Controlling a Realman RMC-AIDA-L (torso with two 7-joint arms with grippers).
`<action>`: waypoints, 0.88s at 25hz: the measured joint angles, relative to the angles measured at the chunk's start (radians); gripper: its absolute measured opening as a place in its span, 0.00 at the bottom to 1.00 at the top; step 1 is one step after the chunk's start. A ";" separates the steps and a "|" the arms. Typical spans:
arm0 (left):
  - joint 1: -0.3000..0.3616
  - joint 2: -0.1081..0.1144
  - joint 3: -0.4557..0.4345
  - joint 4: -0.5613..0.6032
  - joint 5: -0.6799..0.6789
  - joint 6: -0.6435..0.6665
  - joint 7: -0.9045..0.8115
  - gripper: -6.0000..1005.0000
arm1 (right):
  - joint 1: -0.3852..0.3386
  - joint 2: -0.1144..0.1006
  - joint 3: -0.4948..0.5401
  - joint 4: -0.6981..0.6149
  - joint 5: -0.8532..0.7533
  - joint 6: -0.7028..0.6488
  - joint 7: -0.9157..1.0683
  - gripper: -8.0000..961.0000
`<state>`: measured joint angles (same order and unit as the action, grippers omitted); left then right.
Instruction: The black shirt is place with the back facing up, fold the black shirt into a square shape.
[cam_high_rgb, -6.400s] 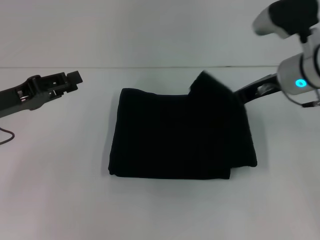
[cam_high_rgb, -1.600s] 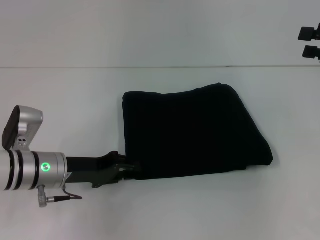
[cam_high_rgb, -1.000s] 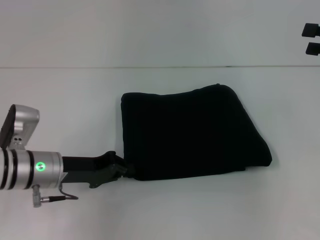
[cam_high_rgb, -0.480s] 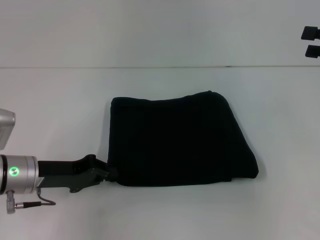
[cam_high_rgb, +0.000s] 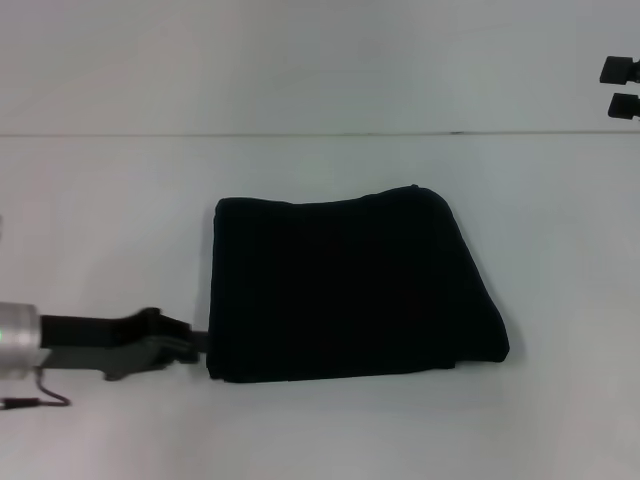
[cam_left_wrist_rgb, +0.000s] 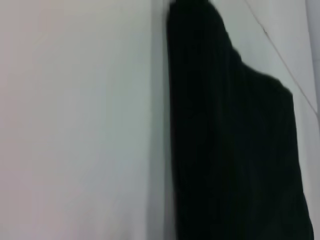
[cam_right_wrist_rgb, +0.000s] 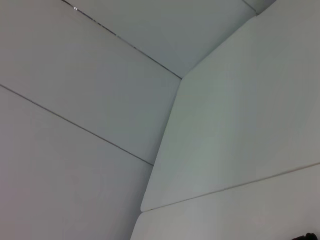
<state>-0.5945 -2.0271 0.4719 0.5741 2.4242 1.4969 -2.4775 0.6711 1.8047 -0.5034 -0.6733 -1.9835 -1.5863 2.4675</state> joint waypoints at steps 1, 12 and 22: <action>0.007 0.008 -0.014 0.020 0.001 0.013 -0.002 0.07 | 0.000 0.000 0.000 0.000 0.000 -0.004 -0.009 0.74; 0.040 0.035 -0.287 0.093 -0.124 0.242 0.563 0.49 | -0.121 0.054 0.042 -0.030 0.025 -0.064 -0.629 0.73; 0.002 -0.029 -0.265 0.034 -0.153 0.244 0.993 0.92 | -0.281 0.261 0.076 -0.123 -0.030 0.060 -1.062 0.74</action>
<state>-0.5920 -2.0556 0.2073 0.6086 2.2712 1.7406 -1.4845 0.3900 2.0662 -0.4269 -0.7965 -2.0137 -1.5260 1.4054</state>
